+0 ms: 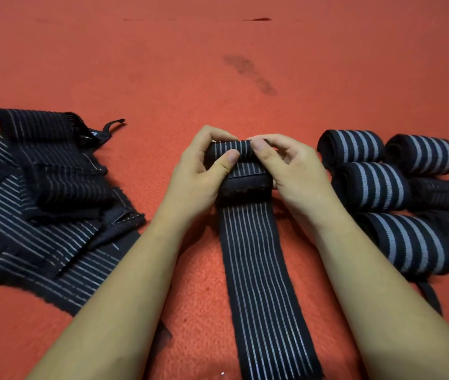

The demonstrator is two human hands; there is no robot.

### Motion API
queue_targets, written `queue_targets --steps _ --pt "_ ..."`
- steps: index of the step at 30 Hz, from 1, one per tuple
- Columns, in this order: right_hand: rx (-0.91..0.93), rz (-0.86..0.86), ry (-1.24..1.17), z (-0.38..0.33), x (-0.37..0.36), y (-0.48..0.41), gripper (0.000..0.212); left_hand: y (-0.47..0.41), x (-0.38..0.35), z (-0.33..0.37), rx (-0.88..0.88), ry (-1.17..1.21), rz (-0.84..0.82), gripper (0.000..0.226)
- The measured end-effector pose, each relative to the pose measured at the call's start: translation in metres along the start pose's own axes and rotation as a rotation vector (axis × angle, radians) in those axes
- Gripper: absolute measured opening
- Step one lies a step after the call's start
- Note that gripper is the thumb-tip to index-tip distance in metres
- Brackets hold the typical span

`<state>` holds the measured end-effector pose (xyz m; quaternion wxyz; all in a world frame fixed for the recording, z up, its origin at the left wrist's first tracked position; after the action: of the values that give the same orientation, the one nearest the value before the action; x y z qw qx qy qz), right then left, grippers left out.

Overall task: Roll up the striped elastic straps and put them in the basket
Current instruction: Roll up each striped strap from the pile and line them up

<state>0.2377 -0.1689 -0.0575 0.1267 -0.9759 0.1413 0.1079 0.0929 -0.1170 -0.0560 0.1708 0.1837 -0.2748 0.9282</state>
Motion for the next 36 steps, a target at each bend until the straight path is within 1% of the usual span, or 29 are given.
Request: queue_targets --steps 2,4,6,8,10,12,15,17,20,22,24,26,28,30,32,33,35,36 --pt "0.031 -0.007 0.021 -0.001 0.0 0.0 0.014 0.001 -0.001 -0.002 0.037 0.013 0.001 0.015" --pt "0.069 0.001 -0.005 -0.003 0.002 -0.001 0.013 0.003 -0.004 -0.004 0.133 0.141 -0.007 0.021" --pt "0.088 -0.014 -0.04 -0.003 0.004 -0.001 0.017 0.004 -0.009 -0.006 0.251 0.282 -0.047 0.023" --pt "0.095 -0.044 -0.064 -0.001 0.005 -0.002 0.025 0.005 -0.013 -0.005 0.285 0.273 -0.064 0.025" --pt "0.076 -0.08 -0.073 0.002 0.004 -0.003 0.033 0.004 -0.01 -0.007 0.271 0.193 -0.022 0.026" --pt "0.071 -0.108 -0.033 0.002 0.001 -0.002 0.037 0.003 -0.007 -0.008 0.239 0.146 0.004 0.024" --pt "0.055 -0.08 -0.007 0.003 -0.001 -0.002 0.03 0.003 -0.006 -0.008 0.198 0.213 -0.029 0.003" --pt "0.019 -0.03 -0.017 0.007 0.001 -0.002 0.022 0.003 -0.006 -0.008 0.167 0.274 -0.045 0.012" --pt "-0.002 -0.005 0.011 0.011 0.003 -0.004 0.021 0.003 -0.007 -0.005 0.122 0.243 -0.06 0.016" --pt "0.032 -0.023 0.001 0.01 0.004 -0.005 0.017 0.004 -0.008 -0.005 0.178 0.222 -0.046 0.012" --pt "0.08 -0.083 -0.006 0.006 0.001 -0.003 0.02 0.004 -0.009 -0.008 0.273 0.188 -0.016 0.019" --pt "0.094 -0.144 -0.009 0.006 -0.002 -0.002 0.027 0.003 -0.008 -0.012 0.306 0.146 0.004 0.025" --pt "0.079 -0.165 -0.034 0.008 -0.005 -0.002 0.032 0.003 -0.007 -0.013 0.256 0.126 0.01 0.017" --pt "0.032 -0.12 -0.066 0.011 -0.005 -0.003 0.03 0.002 -0.004 -0.012 0.176 0.121 -0.001 0.008" --pt "0.005 -0.081 -0.016 0.014 -0.003 -0.004 0.024 0.001 -0.003 -0.011 0.103 0.145 -0.023 0.015" --pt "0.015 -0.087 0.024 0.015 -0.004 -0.004 0.022 0.001 -0.003 -0.009 0.08 0.152 -0.037 0.019" --pt "0.055 -0.105 0.064 0.014 -0.004 -0.004 0.02 0.001 -0.003 -0.007 0.067 0.161 -0.057 0.024" --pt "0.071 -0.109 0.045 0.013 -0.004 -0.004 0.02 0.001 -0.004 -0.006 0.081 0.178 -0.056 0.023"
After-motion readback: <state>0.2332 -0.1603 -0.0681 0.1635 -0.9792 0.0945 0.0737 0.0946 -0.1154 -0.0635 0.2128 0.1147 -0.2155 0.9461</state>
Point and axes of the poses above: each hand's wrist, its own y-axis away from the middle knuckle, its own x-axis out of the back of the hand, z = x × y, the point moved 5 cm from there along -y, towards the middle knuckle, and after that the axes turned 15 degrees about -y, right-handed, at the moved point
